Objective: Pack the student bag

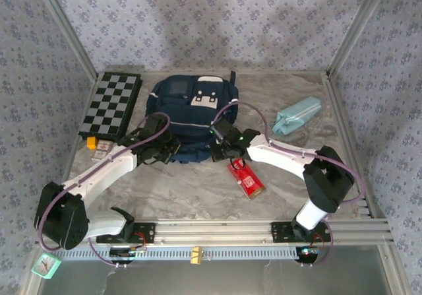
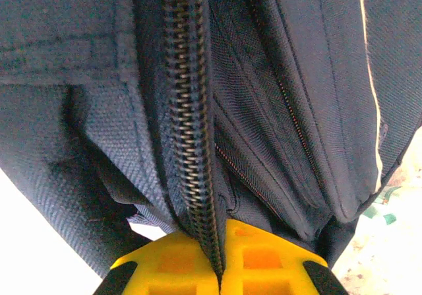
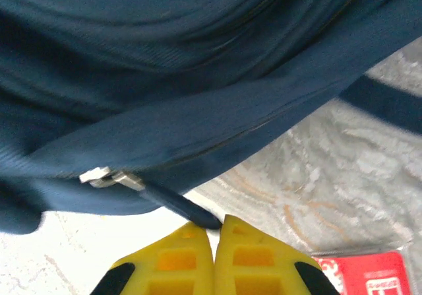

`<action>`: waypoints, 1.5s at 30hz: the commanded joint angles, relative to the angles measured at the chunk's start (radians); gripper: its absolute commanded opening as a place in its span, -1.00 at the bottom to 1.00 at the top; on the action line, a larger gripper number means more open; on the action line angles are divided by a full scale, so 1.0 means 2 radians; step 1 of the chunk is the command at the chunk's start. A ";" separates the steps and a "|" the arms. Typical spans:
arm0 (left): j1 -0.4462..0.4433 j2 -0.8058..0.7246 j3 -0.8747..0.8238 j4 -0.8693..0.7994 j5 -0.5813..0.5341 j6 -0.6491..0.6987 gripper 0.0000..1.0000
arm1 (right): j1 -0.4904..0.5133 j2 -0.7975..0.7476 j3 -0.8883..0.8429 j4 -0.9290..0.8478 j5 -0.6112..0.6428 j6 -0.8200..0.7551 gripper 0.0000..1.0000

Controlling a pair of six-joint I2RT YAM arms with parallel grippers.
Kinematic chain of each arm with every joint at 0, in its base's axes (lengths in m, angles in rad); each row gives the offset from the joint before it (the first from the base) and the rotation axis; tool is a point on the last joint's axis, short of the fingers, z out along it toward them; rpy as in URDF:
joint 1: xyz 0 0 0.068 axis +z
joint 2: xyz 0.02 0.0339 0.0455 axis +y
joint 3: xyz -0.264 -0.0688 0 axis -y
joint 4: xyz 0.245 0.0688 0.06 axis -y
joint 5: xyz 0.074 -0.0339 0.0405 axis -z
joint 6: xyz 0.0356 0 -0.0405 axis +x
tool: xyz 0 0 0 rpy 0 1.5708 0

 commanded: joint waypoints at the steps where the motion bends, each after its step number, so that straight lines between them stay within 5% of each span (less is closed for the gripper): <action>1: 0.027 -0.034 0.018 -0.064 -0.037 0.062 -1.00 | -0.034 0.018 0.019 -0.055 0.045 -0.024 -1.00; 6: 0.058 -0.051 0.021 -0.084 -0.031 0.095 -1.00 | -0.063 0.031 0.029 -0.043 0.038 -0.046 -1.00; 13: 0.063 -0.043 0.022 -0.046 0.011 0.086 -1.00 | -0.014 0.020 0.027 0.033 -0.095 -0.102 -1.00; 15: 0.063 -0.042 0.020 -0.040 0.013 0.082 -1.00 | 0.002 0.021 0.016 0.060 -0.108 -0.110 -0.72; 21: 0.063 -0.041 0.025 -0.033 0.021 0.076 -1.00 | 0.047 0.032 0.003 0.105 -0.085 -0.152 -0.24; 29: 0.062 -0.041 0.025 -0.027 0.025 0.069 -1.00 | 0.048 0.056 0.007 0.136 -0.058 -0.157 -0.01; 40: 0.049 -0.042 0.029 -0.020 0.028 0.064 -1.00 | 0.035 0.057 0.011 0.214 -0.009 -0.133 0.07; 45: 0.043 -0.038 0.029 -0.011 0.028 0.061 -1.00 | 0.028 0.068 0.029 0.184 0.013 -0.116 -0.06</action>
